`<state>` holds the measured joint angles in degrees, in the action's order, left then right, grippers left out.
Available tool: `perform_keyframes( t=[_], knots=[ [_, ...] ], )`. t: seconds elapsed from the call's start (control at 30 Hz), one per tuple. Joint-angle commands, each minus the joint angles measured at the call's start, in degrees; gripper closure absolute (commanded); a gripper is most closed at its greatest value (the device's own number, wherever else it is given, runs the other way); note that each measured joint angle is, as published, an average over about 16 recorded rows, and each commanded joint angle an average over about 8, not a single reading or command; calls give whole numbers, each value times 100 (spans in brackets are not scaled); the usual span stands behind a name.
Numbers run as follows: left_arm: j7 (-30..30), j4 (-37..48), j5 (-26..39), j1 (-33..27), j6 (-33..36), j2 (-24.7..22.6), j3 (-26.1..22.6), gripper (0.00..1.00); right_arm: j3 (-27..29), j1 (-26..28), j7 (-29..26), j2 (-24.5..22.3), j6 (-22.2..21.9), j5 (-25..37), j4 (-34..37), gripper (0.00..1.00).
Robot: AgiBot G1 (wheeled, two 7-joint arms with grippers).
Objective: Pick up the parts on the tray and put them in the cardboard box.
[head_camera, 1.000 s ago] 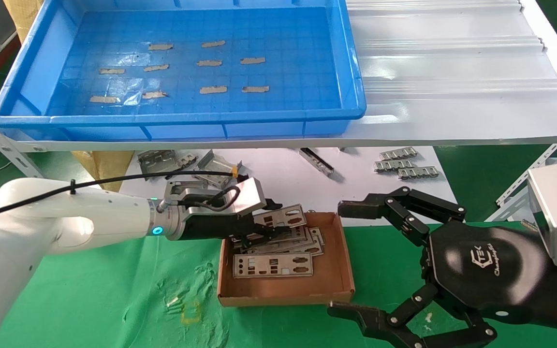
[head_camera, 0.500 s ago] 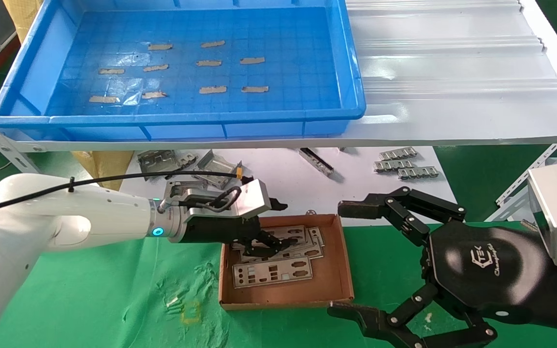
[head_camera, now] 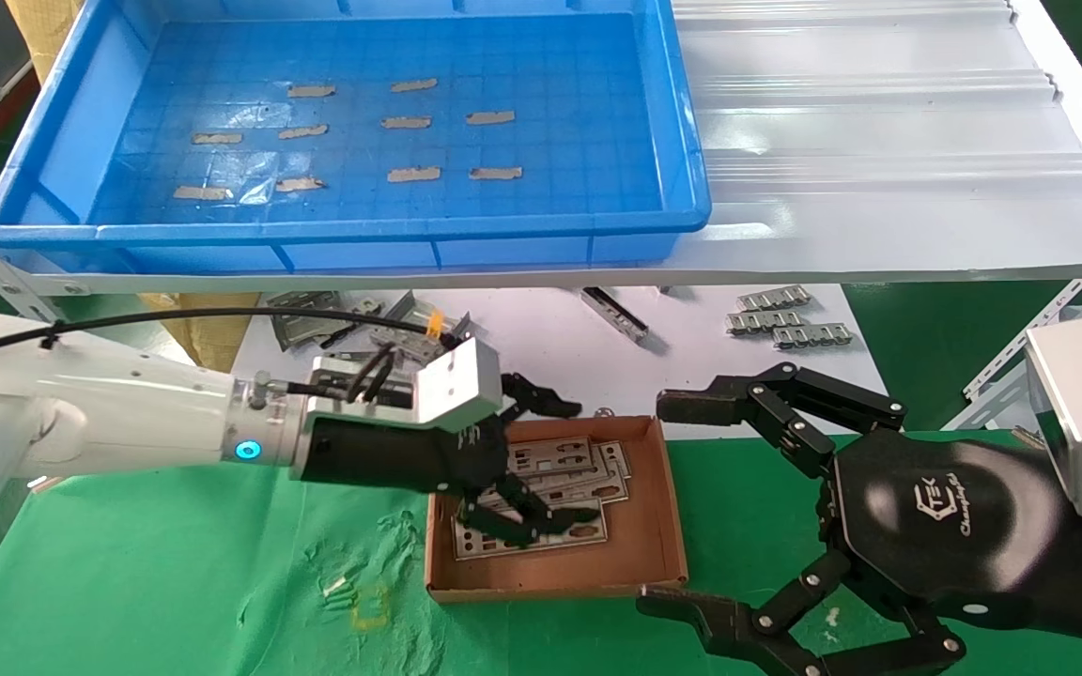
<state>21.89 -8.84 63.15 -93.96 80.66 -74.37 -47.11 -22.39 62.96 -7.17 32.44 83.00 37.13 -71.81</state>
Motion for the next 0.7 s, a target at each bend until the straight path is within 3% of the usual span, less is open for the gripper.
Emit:
perform_keyframes(
  t=[0.03, 0.4, 0.7],
  knots=[
    [22, -9, -50, -13, 281, 50, 20, 0, 0, 0, 0, 0, 0, 0, 0, 0],
    [-45, -104, -79, 35, 216, 100, 68, 0, 0, 0, 0, -1, 0, -1, 1, 0],
    [-451, -908, -339, 439, 259, 585, 453, 0, 0, 0, 0, -1, 0, -1, 1, 0]
  ],
)
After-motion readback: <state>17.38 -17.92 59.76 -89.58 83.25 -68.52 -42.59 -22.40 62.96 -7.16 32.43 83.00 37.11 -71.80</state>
